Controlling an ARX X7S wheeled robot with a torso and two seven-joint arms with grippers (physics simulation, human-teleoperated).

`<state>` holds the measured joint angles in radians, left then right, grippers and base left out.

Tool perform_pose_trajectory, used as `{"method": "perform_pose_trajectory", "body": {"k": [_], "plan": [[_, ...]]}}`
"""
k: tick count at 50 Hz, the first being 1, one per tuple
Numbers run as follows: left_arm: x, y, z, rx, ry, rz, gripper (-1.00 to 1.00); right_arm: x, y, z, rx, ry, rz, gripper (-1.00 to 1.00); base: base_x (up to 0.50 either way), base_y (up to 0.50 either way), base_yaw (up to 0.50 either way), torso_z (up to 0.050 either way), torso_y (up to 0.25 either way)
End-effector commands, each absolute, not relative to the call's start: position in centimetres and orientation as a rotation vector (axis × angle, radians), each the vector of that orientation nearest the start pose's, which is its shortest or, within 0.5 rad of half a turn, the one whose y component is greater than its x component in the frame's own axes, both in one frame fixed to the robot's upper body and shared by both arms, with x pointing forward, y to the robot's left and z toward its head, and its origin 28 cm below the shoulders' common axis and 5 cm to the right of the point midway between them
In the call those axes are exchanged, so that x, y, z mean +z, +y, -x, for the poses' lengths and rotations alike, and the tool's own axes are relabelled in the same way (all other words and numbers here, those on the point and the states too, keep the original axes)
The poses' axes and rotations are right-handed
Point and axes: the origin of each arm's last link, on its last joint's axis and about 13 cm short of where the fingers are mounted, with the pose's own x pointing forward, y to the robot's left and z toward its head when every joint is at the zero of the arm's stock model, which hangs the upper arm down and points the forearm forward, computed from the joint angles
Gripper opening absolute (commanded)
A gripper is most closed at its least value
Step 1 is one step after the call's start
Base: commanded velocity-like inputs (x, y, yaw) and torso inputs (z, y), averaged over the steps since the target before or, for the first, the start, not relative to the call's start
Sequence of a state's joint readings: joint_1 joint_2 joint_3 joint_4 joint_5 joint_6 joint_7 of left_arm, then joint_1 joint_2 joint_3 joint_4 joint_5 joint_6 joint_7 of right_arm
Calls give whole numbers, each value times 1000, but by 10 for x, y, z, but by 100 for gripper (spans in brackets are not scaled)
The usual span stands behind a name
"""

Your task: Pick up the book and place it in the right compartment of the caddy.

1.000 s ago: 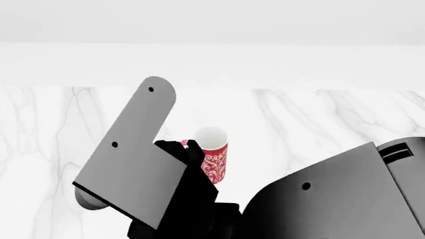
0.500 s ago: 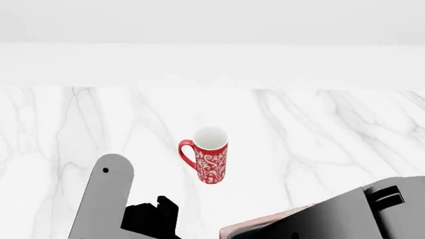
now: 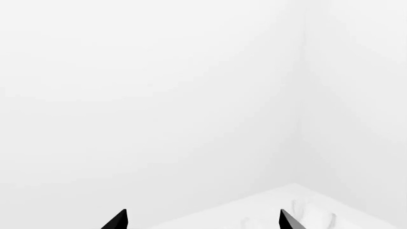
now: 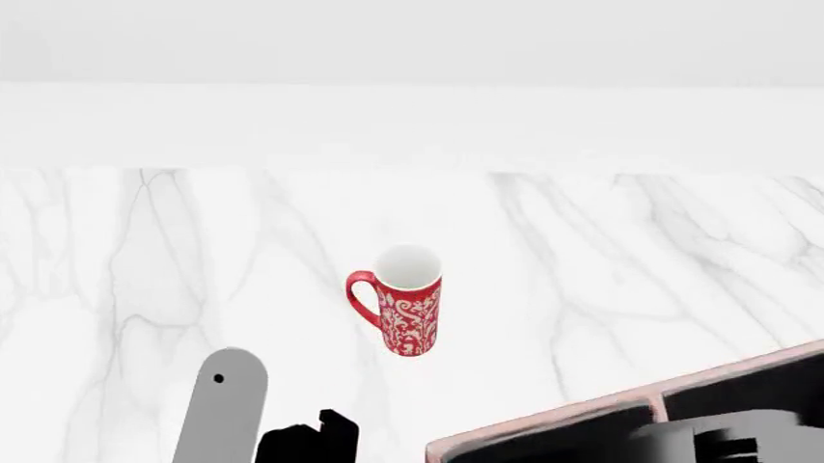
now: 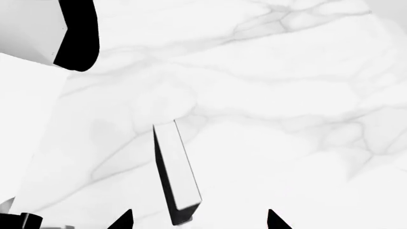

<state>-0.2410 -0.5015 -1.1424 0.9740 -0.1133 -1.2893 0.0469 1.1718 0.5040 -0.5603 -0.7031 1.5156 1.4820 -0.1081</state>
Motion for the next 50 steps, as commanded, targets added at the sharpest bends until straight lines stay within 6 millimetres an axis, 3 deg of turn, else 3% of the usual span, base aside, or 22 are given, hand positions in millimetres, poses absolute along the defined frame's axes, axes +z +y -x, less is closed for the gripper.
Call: {"method": "perform_pose_trajectory", "body": {"k": [1,14,25,50], "plan": [[217,398,-82,1050,-219,-97,100,245,-69,-211,1490,371,604,100,0,0,0,0,0],[216,397,-84,1042,-217,-99,100,236,-62,-219,1509,371,595,100,0,0,0,0,0],[215,397,-84,1042,-216,-97,100,216,-52,-232,1521,389,572,100,0,0,0,0,0],[213,396,-85,1037,-211,-98,100,186,-33,-241,1612,419,519,100,0,0,0,0,0]]}}
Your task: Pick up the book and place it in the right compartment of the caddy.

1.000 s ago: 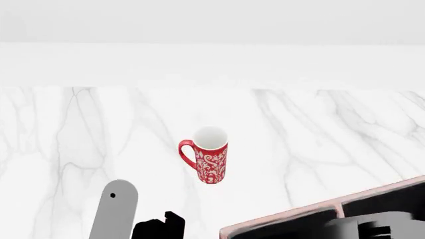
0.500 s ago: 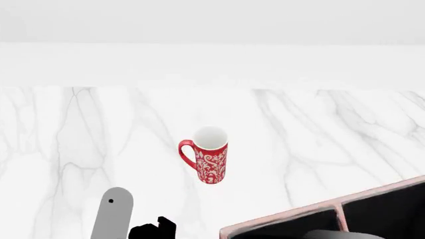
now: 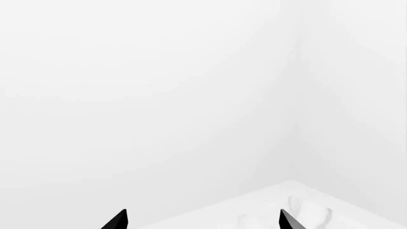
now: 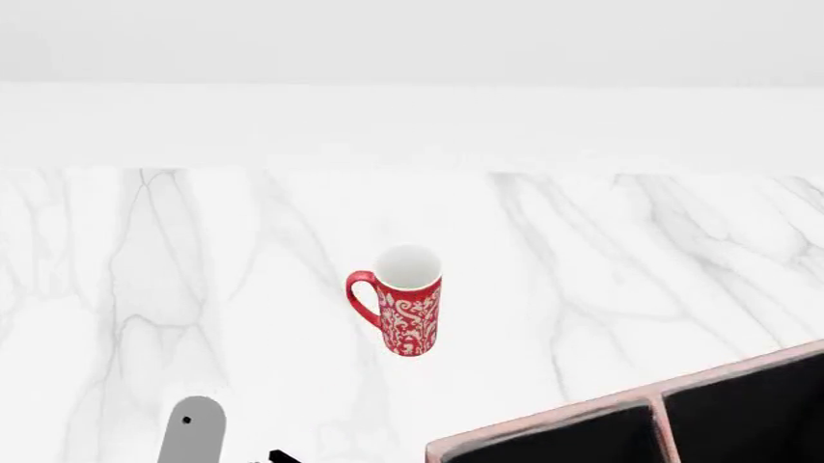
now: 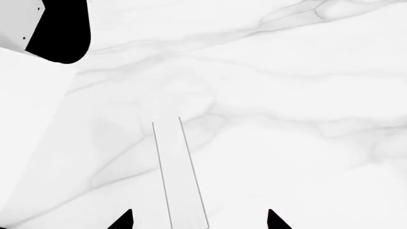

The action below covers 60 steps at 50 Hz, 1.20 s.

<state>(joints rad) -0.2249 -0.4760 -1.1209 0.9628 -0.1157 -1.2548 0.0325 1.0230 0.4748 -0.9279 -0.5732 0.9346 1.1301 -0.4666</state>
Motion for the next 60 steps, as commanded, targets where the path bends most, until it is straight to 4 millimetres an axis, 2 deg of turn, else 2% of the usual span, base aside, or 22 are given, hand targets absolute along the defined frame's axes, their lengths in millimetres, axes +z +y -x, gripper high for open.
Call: {"method": "perform_pose_trajectory", "body": {"k": [1,28,52,53,60], "plan": [[213,396,-85,1037,-212,-98,100,185,-33,-241,1613,420,518,100,0,0,0,0,0],[212,396,-86,1033,-212,-95,100,136,-23,-246,1677,543,477,100,0,0,0,0,0],[210,395,-86,1025,-207,-94,100,120,-23,-250,1679,558,461,100,0,0,0,0,0],[210,395,-86,1025,-208,-94,100,120,-23,-250,1681,557,461,-100,0,0,0,0,0],[210,394,-87,1021,-206,-93,100,119,-23,-250,1675,549,463,-100,0,0,0,0,0]]}}
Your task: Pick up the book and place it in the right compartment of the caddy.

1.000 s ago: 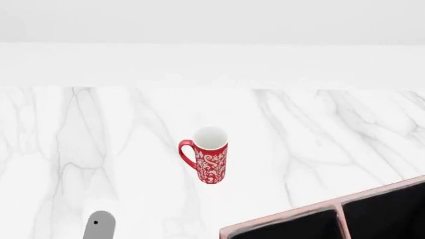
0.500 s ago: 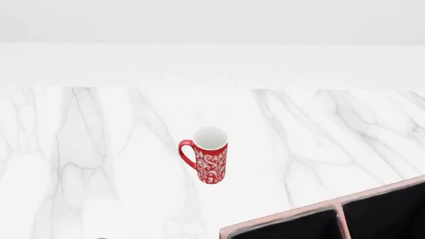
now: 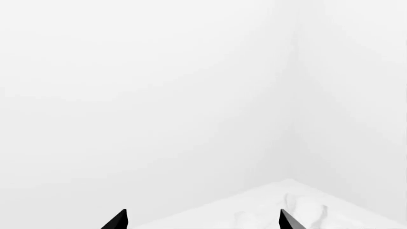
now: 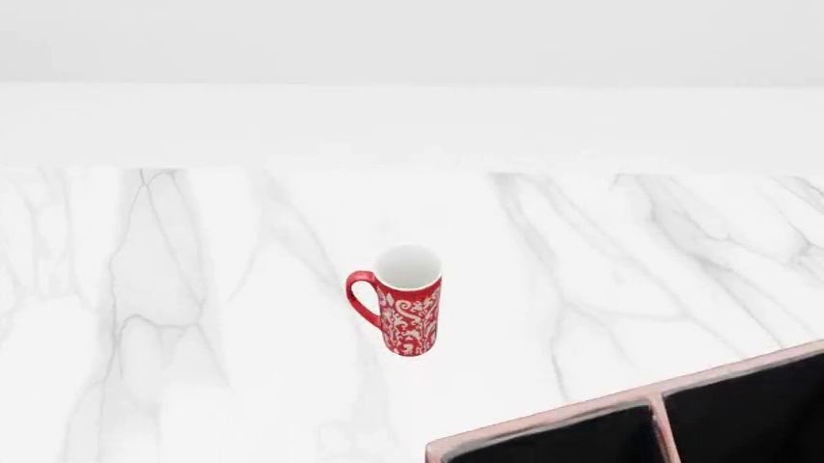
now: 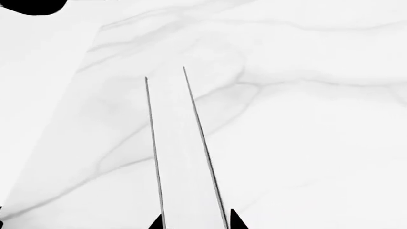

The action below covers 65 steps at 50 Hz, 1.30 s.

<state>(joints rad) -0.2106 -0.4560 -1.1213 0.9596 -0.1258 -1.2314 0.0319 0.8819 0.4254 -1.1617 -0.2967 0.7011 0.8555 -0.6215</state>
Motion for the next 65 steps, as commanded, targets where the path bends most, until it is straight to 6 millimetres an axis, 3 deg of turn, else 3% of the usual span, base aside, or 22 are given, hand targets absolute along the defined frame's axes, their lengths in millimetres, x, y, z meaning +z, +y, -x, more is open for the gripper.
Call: {"method": "perform_pose_trajectory", "body": {"k": [1,21,29,43,45,51,65], "plan": [[210,394,-86,1020,-207,-93,100,119,-23,-250,1676,548,464,-100,0,0,0,0,0],[210,395,-87,1018,-210,-84,100,129,-21,-253,1610,473,413,-100,0,0,0,0,0],[211,395,-86,1018,-210,-84,100,176,-21,-261,1432,383,319,-100,0,0,0,0,0],[211,394,-87,1014,-212,-82,100,216,-23,-263,1225,319,347,-100,0,0,0,0,1],[211,394,-88,1013,-215,-81,100,233,-24,-270,1097,311,339,-100,0,0,0,0,0],[211,393,-89,1007,-212,-82,100,286,-28,-268,993,219,334,-100,0,0,0,0,2],[210,393,-90,1006,-210,-81,100,326,-45,-273,825,170,292,-100,0,0,0,0,1]]}}
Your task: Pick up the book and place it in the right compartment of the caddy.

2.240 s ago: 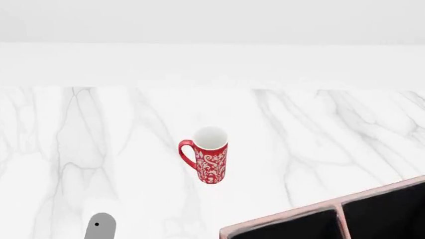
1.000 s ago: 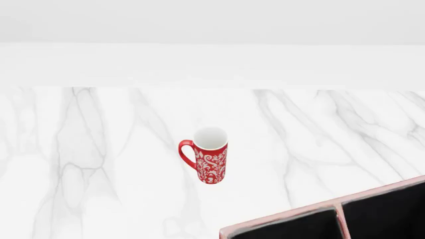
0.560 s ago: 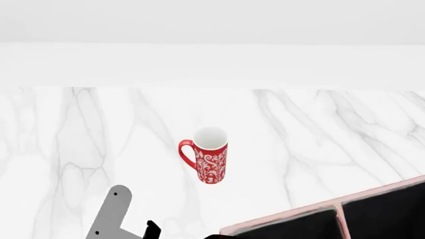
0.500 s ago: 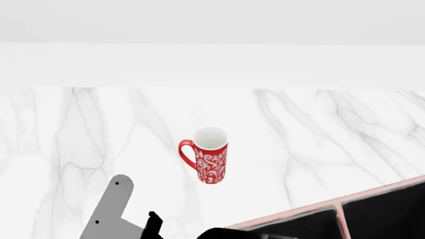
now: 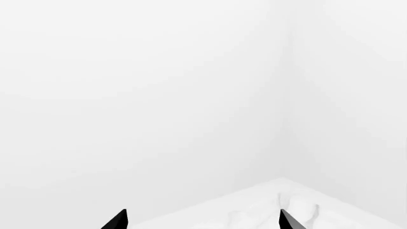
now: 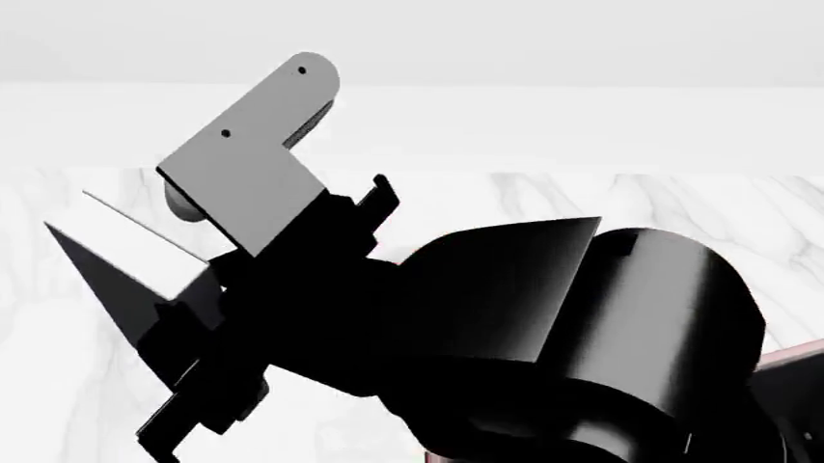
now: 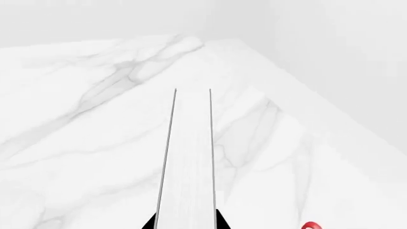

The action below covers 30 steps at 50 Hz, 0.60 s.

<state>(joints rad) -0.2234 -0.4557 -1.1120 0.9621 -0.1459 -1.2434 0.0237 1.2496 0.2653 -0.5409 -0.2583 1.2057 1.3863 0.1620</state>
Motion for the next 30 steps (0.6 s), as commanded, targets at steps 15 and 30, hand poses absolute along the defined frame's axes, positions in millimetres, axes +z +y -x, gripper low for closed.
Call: {"method": "perform_pose_trajectory", "body": {"k": [15,30], "plan": [[208,393,-92,1002,-208,-78,100,341,-86,-272,491,136,155,-100,0,0,0,0,1],[210,393,-92,999,-211,-79,100,340,-133,-251,251,97,86,-100,0,0,0,0,1]]}}
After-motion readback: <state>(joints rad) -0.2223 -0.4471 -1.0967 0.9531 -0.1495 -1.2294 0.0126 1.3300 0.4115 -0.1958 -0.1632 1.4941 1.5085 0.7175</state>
